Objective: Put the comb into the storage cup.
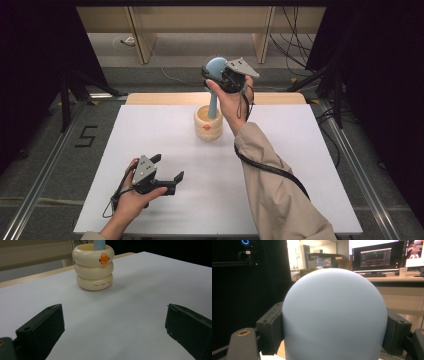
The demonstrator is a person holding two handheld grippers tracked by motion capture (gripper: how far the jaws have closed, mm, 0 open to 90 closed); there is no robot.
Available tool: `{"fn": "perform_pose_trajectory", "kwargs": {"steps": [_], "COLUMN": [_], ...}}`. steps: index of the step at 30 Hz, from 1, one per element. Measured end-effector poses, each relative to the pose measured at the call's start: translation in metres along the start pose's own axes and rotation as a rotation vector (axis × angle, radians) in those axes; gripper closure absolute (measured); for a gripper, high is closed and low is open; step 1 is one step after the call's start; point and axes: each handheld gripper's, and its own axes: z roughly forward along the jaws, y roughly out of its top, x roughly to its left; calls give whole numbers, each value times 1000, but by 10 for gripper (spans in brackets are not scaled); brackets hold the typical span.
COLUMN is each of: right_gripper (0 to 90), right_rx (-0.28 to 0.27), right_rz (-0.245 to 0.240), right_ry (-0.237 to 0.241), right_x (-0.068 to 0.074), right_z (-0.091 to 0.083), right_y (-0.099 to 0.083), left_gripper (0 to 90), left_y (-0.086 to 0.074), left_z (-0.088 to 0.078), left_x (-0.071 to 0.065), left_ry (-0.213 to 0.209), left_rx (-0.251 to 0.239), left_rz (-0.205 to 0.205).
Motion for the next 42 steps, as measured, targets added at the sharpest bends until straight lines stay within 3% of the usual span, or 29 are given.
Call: {"fn": "perform_pose_trajectory", "kwargs": {"steps": [42], "right_gripper": [212], "right_rx": [22], "right_rz": [5], "right_ry": [-2], "right_x": [1], "right_z": [8], "right_y": [-13], "left_gripper": [19], "left_y": [0], "left_z": [0], "left_x": [0], "left_ry": [0], "left_rx": [-3], "left_rz": [3]}}
